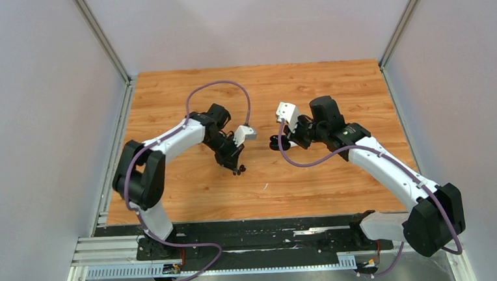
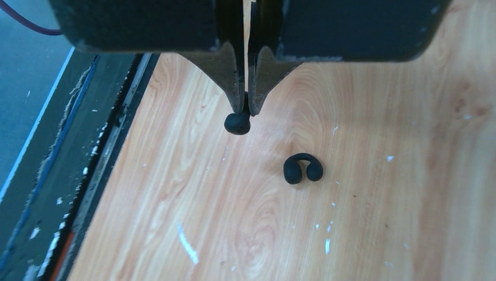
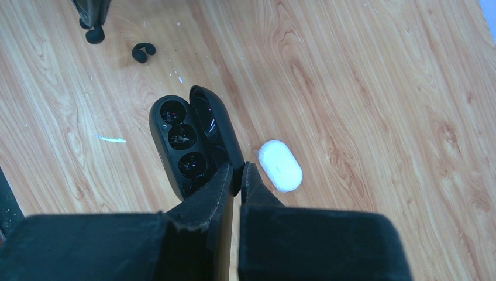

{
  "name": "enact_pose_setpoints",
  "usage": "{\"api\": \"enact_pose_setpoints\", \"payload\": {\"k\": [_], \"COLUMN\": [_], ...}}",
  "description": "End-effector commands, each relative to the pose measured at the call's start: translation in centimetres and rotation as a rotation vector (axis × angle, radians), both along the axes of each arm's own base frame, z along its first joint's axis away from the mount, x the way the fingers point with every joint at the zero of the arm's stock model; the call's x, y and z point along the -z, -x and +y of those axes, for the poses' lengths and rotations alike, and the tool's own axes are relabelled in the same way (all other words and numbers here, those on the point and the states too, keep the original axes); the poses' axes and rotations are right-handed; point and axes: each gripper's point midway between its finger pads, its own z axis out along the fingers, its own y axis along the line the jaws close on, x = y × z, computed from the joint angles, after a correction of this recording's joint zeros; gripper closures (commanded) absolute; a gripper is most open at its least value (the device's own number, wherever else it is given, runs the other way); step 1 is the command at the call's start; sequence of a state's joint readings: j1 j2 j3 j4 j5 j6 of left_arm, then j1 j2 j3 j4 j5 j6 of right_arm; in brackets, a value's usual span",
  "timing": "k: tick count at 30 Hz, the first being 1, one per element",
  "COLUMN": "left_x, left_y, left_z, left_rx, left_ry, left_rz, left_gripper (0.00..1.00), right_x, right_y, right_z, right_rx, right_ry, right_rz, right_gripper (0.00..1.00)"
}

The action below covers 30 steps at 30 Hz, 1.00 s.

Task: Insert the wireless bluetooth earbuds into the charging case
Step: Pick up the earbud from the center of the board, then place the earbud in the charging case.

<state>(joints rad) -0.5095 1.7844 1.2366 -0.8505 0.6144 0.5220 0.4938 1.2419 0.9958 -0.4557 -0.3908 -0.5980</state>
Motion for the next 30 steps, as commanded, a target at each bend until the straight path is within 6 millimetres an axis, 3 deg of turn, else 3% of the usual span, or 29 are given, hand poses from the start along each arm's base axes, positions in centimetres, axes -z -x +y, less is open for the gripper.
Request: {"api": "enact_pose_setpoints", "payload": {"k": [1, 2, 5, 8, 13, 22, 30], "left_x": [-7.5, -8.2, -13.8, -16.7, -19.2, -18.9, -18.9], "left_y": [-0.1, 0.0, -0.6, -0.7, -1.1, -1.6, -2.3], "left_z": [-1.7, -2.1, -3.0, -3.5, -4.4, -6.2, -6.9], "left_rx": [0.062, 0.076, 0.056, 0.038, 0.072, 0.065, 0.006], "left_ry": [0.267, 0.323, 0.484, 0.551, 0.584, 0.567, 0.525], "left_rz": [-0.22, -0.267, -0.48, -0.527, -0.51, -0.51, -0.545], "left_gripper": [1.0, 1.0, 1.0, 1.0, 1.0, 1.0, 1.0], "right_x": [-2.0, -2.1, -2.2, -2.2, -2.9, -5.0, -5.4], "right_y": [-0.6, -0.6, -0.5, -0.4, -1.0, -1.1, -0.6], "right_z": [0.8, 1.0, 1.5, 2.4, 4.1, 6.9, 8.0], "right_rx": [-0.035, -0.043, -0.078, -0.12, -0.15, -0.193, -0.209], "right_ry": [-0.033, -0.033, -0.031, -0.005, 0.029, 0.021, 0.014], "right_rz": [-0.043, -0.041, -0.044, -0.075, -0.174, -0.25, -0.259], "right_gripper": [1.0, 1.0, 1.0, 1.0, 1.0, 1.0, 1.0]}}
